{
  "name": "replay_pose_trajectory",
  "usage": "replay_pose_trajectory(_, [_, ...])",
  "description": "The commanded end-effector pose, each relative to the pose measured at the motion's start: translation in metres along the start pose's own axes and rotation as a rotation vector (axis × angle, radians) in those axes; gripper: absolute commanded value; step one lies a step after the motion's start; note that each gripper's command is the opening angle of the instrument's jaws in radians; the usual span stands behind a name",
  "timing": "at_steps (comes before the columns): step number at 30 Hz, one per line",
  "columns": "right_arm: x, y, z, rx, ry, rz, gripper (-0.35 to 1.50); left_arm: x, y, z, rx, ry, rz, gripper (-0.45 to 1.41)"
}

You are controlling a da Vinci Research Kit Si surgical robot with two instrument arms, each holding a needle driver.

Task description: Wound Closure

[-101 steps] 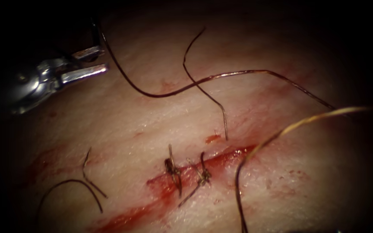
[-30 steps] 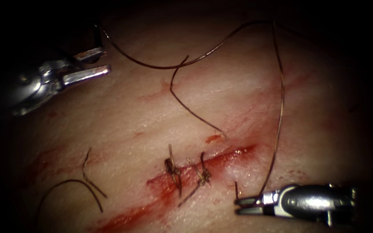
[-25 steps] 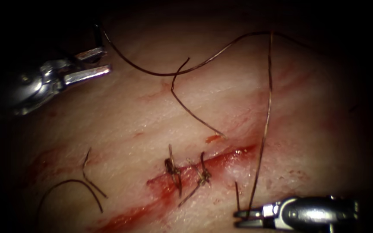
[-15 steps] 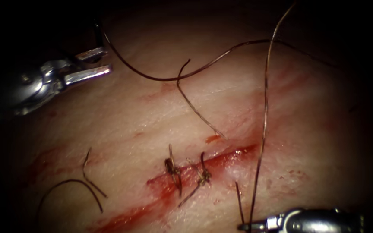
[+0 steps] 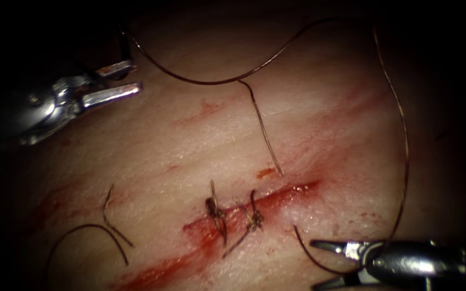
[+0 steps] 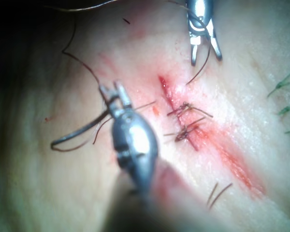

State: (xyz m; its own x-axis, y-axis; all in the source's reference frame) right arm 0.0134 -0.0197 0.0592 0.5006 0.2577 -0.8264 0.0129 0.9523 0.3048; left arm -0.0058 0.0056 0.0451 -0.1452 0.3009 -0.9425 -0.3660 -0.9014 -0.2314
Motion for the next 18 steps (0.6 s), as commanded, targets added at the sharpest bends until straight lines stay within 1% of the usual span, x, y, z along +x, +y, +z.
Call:
replay_pose_trajectory(1, [-0.001, 0.001, 0.001, -0.01, 0.0, -0.011, 1.48, -0.0006, 0.0002, 0.0005, -0.001, 0.0, -0.001, -0.45])
replay_pose_trajectory(3, [-0.0017, 0.0019, 0.0007, -0.003, -0.001, -0.022, 1.48, -0.0006, 0.0002, 0.0005, -0.002, 0.001, -0.001, -0.45])
replay_pose_trajectory(4, [-0.0024, 0.0024, 0.0, 0.011, -0.003, -0.035, 1.48, -0.0006, 0.0002, 0.0004, -0.002, 0.001, -0.001, -0.45])
replay_pose_trajectory(6, [-0.0032, 0.003, -0.0008, 0.017, -0.005, -0.037, 1.48, -0.0006, 0.0001, 0.0004, -0.002, 0.001, -0.001, -0.45])
replay_pose_trajectory(8, [-0.0039, 0.0035, -0.0015, 0.022, -0.012, -0.074, 1.48, -0.0006, 0.0001, 0.0004, -0.003, 0.001, -0.001, -0.45])
replay_pose_trajectory(10, [-0.005, 0.0041, -0.0029, 0.035, -0.021, -0.091, 1.48, -0.0006, 0.0001, 0.0004, -0.003, 0.001, -0.001, -0.45])
replay_pose_trajectory(11, [-0.0059, 0.0044, -0.0043, 0.049, -0.039, -0.095, 1.48, -0.0006, 0.0002, 0.0004, -0.003, 0.001, -0.001, -0.45])
replay_pose_trajectory(14, [-0.0066, 0.0051, -0.005, 0.017, -0.054, -0.095, 1.48, -0.0006, 0.0002, 0.0005, -0.002, 0.001, -0.001, -0.45])
replay_pose_trajectory(15, [-0.0066, 0.0052, -0.0049, 0.017, -0.054, -0.094, 1.26, -0.0006, 0.0002, 0.0006, -0.001, 0.001, 0.0, -0.45])
replay_pose_trajectory(16, [-0.0065, 0.0052, -0.0049, 0.033, -0.054, -0.087, 0.82, -0.0006, 0.0003, 0.0006, -0.001, 0.001, 0.0, -0.45])
replay_pose_trajectory(18, [-0.0063, 0.0052, -0.0048, 0.089, -0.066, -0.063, -0.2, -0.0006, 0.0003, 0.0005, -0.001, 0.001, 0.0, -0.45])
